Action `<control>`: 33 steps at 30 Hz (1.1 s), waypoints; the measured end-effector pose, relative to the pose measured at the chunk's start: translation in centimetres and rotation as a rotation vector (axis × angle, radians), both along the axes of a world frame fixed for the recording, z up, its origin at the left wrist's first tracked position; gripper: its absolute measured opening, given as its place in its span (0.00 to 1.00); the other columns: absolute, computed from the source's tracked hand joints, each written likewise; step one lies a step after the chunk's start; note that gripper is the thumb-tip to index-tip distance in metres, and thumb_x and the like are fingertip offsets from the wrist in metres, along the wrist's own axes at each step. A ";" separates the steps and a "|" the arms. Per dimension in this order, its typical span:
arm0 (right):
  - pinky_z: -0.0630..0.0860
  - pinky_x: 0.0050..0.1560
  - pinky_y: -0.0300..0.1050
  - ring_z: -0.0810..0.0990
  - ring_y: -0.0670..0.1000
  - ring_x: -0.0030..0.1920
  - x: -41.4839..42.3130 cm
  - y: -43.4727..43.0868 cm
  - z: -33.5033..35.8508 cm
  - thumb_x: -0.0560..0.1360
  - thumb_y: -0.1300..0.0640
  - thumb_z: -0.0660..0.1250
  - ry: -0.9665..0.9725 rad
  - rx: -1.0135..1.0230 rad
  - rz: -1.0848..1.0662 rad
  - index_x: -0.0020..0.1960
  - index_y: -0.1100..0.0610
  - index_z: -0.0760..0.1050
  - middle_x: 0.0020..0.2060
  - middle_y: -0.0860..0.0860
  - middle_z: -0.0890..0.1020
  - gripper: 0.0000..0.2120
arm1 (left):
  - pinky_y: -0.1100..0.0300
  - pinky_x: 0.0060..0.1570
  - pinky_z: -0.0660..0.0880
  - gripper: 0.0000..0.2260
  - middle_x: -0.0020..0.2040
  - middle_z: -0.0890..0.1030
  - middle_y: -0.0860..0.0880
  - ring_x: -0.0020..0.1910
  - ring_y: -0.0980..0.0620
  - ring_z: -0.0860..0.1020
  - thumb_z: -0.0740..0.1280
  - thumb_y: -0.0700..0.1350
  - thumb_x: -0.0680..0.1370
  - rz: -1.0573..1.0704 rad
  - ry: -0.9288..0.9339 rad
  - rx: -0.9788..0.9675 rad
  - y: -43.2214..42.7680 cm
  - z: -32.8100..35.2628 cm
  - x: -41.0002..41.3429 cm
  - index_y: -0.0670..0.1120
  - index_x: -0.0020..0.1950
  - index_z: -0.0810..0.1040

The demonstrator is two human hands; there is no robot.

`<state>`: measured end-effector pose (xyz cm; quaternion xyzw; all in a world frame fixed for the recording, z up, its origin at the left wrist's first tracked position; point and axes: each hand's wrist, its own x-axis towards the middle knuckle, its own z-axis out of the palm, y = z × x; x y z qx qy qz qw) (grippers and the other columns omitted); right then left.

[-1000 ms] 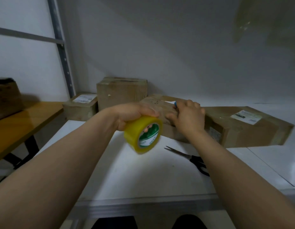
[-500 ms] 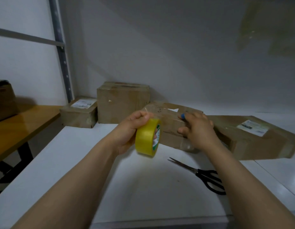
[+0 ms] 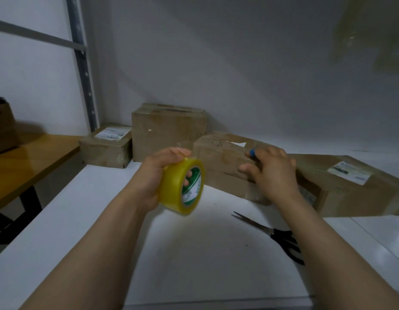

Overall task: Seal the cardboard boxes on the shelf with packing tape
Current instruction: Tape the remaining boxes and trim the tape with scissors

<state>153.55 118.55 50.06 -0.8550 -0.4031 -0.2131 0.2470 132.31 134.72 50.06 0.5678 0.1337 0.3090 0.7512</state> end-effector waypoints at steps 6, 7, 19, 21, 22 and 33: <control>0.63 0.75 0.56 0.62 0.53 0.76 1.3 -1.8 -0.4 0.71 0.42 0.76 0.414 0.115 0.098 0.73 0.43 0.70 0.76 0.49 0.61 0.32 | 0.61 0.33 0.79 0.07 0.34 0.81 0.43 0.29 0.50 0.78 0.65 0.42 0.78 0.046 0.049 -0.124 0.2 0.2 0.1 0.41 0.52 0.81; 0.65 0.74 0.53 0.66 0.53 0.74 1.4 -1.8 -0.6 0.72 0.45 0.76 0.440 0.136 0.128 0.72 0.44 0.72 0.74 0.50 0.64 0.30 | 0.60 0.33 0.79 0.07 0.34 0.81 0.43 0.29 0.50 0.79 0.65 0.42 0.78 0.060 0.048 -0.149 0.4 0.2 0.0 0.42 0.51 0.81; 0.80 0.42 0.49 0.84 0.52 0.40 -1.5 -3.4 7.7 0.75 0.36 0.69 0.586 0.197 0.230 0.44 0.48 0.86 0.35 0.47 0.85 0.16 | 0.67 0.49 0.70 0.11 0.51 0.71 0.65 0.46 0.75 0.72 0.63 0.43 0.83 0.937 -0.131 0.387 1.9 0.6 -1.2 0.53 0.64 0.69; 0.78 0.36 0.45 0.84 0.51 0.37 -2.4 -2.5 8.6 0.76 0.36 0.68 0.733 0.114 0.274 0.44 0.50 0.86 0.36 0.50 0.86 0.19 | 0.67 0.49 0.70 0.11 0.51 0.70 0.65 0.45 0.76 0.72 0.63 0.42 0.83 0.910 -0.123 0.368 2.1 0.8 -1.2 0.52 0.64 0.68; 0.78 0.36 0.45 0.84 0.52 0.36 -2.7 -1.9 8.5 0.76 0.36 0.68 0.789 0.077 0.271 0.45 0.52 0.87 0.37 0.52 0.86 0.20 | 0.64 0.51 0.72 0.11 0.51 0.70 0.64 0.48 0.72 0.73 0.63 0.43 0.83 0.867 -0.109 0.348 2.2 0.6 -1.0 0.53 0.64 0.68; 0.73 0.60 0.46 0.78 0.46 0.60 -5.7 2.7 8.7 0.76 0.28 0.53 0.284 -0.403 0.334 0.67 0.40 0.76 0.60 0.40 0.80 0.28 | 0.41 0.60 0.75 0.18 0.52 0.74 0.61 0.55 0.49 0.76 0.75 0.56 0.73 0.813 0.128 0.229 2.6 0.3 -1.0 0.60 0.57 0.70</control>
